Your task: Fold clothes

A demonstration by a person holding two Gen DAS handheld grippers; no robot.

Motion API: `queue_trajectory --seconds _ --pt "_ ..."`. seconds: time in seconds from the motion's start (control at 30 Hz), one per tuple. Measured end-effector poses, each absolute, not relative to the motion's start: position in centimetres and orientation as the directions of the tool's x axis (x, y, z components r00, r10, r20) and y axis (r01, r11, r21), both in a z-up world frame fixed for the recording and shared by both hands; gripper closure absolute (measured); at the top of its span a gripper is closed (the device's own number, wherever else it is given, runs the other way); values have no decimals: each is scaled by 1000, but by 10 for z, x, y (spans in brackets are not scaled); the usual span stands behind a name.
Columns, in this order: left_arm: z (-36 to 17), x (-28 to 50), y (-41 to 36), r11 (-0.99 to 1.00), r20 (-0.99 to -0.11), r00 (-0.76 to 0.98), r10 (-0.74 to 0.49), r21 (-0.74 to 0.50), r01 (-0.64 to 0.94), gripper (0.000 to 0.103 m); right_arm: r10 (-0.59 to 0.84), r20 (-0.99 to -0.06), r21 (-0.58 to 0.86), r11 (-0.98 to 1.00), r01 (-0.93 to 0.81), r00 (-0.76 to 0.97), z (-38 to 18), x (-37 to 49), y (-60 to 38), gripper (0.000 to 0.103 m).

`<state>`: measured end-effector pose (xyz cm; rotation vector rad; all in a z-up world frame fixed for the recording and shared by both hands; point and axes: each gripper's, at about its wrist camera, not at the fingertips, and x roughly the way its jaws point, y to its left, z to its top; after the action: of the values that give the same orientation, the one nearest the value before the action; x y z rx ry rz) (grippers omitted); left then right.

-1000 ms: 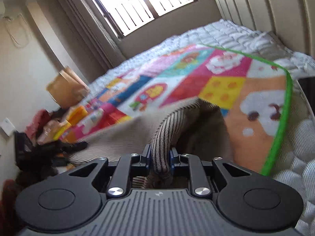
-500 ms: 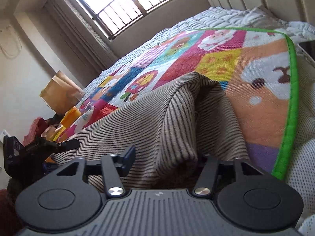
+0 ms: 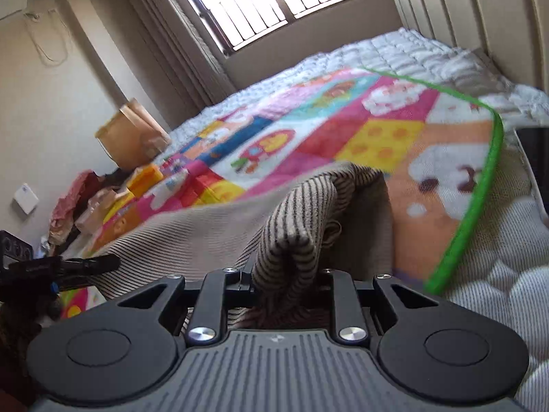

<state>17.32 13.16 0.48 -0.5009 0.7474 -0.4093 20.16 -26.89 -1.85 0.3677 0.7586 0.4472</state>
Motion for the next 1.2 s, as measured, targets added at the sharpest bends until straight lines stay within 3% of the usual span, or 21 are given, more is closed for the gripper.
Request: queue_trajectory --seconds 0.13,0.17,0.23,0.3,0.37,0.43,0.53,0.67,0.77,0.83,1.07,1.2 --pt "-12 165 138 824 -584 647 -491 -553 125 62 506 -551 514 832 -207 664 -38 192 -276 78" --pt "-16 163 140 827 -596 641 -484 -550 113 60 502 -548 515 833 -204 669 -35 190 -276 73" --pt "-8 158 143 836 -578 667 -471 -534 127 50 485 -549 488 847 -211 681 -27 186 -276 63" --pt "7 153 145 832 -535 698 -476 -531 161 40 469 -534 463 858 -221 703 -17 182 -279 34" --pt "20 149 145 813 -491 712 -502 -548 196 27 447 -509 442 869 -223 735 -6 177 -284 20" --pt "26 148 138 780 -458 698 -550 -581 233 18 435 -472 429 873 -231 767 5 175 -288 18" --pt "18 153 120 705 -433 627 -648 -654 276 10 448 -425 438 862 -254 787 14 180 -286 1" --pt "-16 159 94 597 -440 475 -762 -761 254 7 496 -436 458 840 -289 751 2 200 -269 0" --pt "-32 165 90 596 -454 461 -762 -771 227 8 491 -514 486 842 -233 703 -26 215 -259 0" --pt "-42 168 87 594 -462 452 -763 -777 208 8 482 -512 496 842 -214 711 -38 212 -255 0" --pt "-37 227 111 714 -531 566 -630 -683 153 12 503 -505 508 830 -229 702 -41 180 -236 0" --pt "-30 263 116 784 -565 619 -546 -604 141 14 514 -542 443 847 -294 665 -31 166 -213 0"
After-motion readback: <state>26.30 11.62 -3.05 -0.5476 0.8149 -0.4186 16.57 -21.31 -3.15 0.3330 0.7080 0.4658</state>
